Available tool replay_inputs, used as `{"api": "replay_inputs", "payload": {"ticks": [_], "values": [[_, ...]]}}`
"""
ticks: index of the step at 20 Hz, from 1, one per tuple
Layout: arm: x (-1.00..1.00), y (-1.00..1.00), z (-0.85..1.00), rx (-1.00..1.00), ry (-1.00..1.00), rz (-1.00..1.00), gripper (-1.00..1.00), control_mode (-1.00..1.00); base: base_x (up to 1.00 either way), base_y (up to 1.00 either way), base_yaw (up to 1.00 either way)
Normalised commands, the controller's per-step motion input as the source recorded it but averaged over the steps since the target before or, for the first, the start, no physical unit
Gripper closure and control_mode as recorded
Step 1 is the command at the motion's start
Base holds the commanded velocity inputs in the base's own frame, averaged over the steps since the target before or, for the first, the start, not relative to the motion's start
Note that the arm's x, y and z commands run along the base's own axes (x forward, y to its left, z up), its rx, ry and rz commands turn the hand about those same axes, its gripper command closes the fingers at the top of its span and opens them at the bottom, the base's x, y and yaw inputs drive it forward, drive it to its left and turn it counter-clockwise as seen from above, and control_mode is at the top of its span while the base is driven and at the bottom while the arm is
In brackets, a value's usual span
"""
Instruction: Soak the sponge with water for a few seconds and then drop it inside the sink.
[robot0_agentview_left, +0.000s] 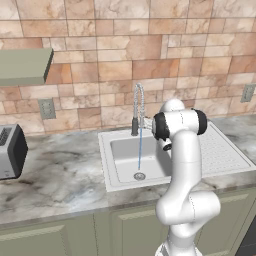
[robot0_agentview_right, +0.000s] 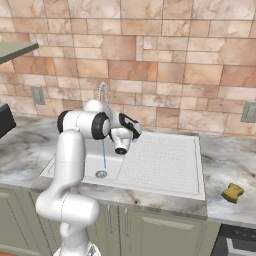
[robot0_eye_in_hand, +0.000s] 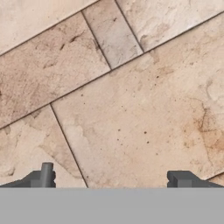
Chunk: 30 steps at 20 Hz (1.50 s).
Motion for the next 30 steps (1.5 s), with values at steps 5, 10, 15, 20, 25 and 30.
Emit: {"api": "replay_inputs", "payload": {"ticks": [5,10,15,20,25,30], "values": [[0.0,-0.67,0.0,0.07,0.0,0.0,-1.0,-1.0,0.0,0.0,0.0],[-0.01,-0.44,0.15,0.16,0.0,0.0,-1.0,-1.0,0.0,0.0,0.0],[-0.09,-0.29,0.37,0.18,0.0,0.0,-1.0,-1.0,0.0,0.0,0.0],[-0.21,-0.17,0.52,0.15,0.0,0.0,-1.0,-1.0,0.0,0.0,0.0],[-0.06,-0.34,0.48,0.07,0.0,0.0,-1.0,-1.0,0.0,0.0,0.0],[-0.11,-0.47,0.52,0.05,-0.01,0.0,-1.0,-1.0,0.0,0.0,0.0]]}}
